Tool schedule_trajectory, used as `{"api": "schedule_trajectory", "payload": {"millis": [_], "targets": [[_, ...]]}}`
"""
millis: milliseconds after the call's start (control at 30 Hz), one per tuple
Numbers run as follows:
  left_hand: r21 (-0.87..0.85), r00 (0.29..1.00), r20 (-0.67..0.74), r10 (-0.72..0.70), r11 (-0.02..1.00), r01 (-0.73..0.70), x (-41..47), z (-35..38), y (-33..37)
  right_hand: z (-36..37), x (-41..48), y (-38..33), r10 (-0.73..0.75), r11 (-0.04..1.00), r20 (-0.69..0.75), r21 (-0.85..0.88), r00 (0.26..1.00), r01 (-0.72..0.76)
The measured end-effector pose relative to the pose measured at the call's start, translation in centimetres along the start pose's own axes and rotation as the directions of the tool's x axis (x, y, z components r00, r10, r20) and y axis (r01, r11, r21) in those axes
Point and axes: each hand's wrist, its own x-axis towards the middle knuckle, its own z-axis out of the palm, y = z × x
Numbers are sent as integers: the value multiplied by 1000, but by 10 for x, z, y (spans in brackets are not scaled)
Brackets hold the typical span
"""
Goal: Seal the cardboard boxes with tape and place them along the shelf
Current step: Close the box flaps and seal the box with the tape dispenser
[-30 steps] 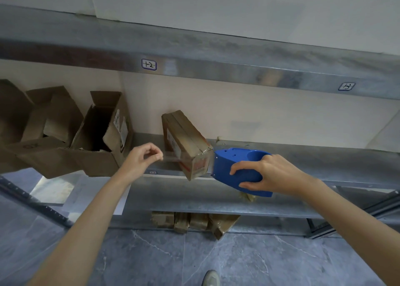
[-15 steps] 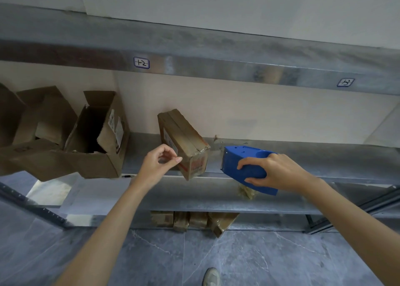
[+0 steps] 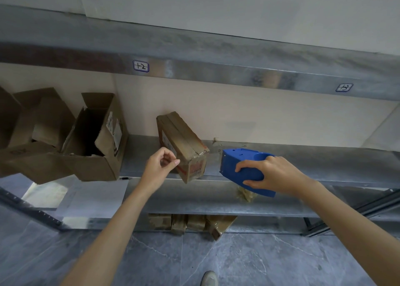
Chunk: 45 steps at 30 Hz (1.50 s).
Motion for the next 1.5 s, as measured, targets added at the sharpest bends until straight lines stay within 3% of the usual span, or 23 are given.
{"api": "schedule_trajectory", "payload": {"millis": [333, 467, 600, 1000, 1200, 1500], "targets": [[79, 995, -83, 54, 996, -48, 4, 19, -11, 5, 2, 1, 4, 1000, -14, 16, 1000, -4], [72, 997, -50, 64, 996, -60, 5, 21, -13, 4, 2, 0, -6, 1000, -13, 12, 1000, 6], [171, 992, -13, 127, 978, -123, 8, 21, -15, 4, 2, 0, -8, 1000, -14, 8, 1000, 8], [449, 961, -88, 262, 872, -197, 14, 22, -17, 3, 2, 1, 10, 1000, -32, 29, 999, -9], [297, 961, -120, 247, 933, -203, 22, 31, -16, 3, 3, 3, 22, 1000, -42, 24, 999, -21], [360, 925, -279, 257, 921, -147, 19, 45, -2, 2, 12, 5, 24, 1000, -24, 7, 999, -23]]}}
